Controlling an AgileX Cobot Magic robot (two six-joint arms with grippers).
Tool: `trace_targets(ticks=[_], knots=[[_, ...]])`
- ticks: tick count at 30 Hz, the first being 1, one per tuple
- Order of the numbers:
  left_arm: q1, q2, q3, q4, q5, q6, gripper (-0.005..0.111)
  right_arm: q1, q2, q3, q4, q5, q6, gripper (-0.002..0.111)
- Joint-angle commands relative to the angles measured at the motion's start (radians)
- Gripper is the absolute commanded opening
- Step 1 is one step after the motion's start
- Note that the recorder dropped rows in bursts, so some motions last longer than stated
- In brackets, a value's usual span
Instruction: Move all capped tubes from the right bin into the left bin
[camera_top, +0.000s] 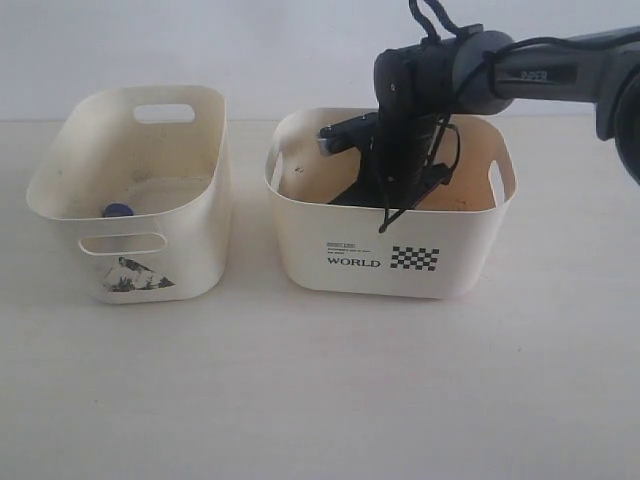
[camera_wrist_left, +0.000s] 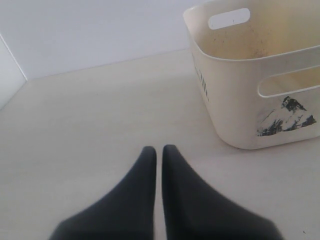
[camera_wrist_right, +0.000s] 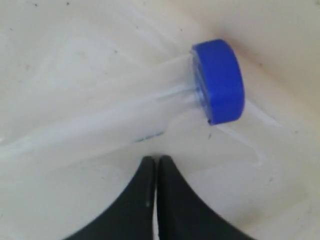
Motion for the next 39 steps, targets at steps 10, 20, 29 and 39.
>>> trace_targets(ticks=[10, 20, 29, 39], knots=[[0.000, 0.000, -0.004, 0.001, -0.003, -0.010, 0.004, -0.002, -0.220, -0.127, -0.011, 0.103, 0.006, 0.000], [0.000, 0.000, -0.004, 0.001, -0.003, -0.010, 0.004, -0.002, -0.204, -0.127, -0.008, 0.184, 0.049, 0.025], [0.000, 0.000, -0.004, 0.001, -0.003, -0.010, 0.004, -0.002, -0.124, -0.127, -0.008, 0.146, 0.140, 0.071], [0.000, 0.000, -0.004, 0.001, -0.003, -0.010, 0.004, -0.002, -0.092, -0.127, 0.041, 0.055, 0.488, 0.057]])
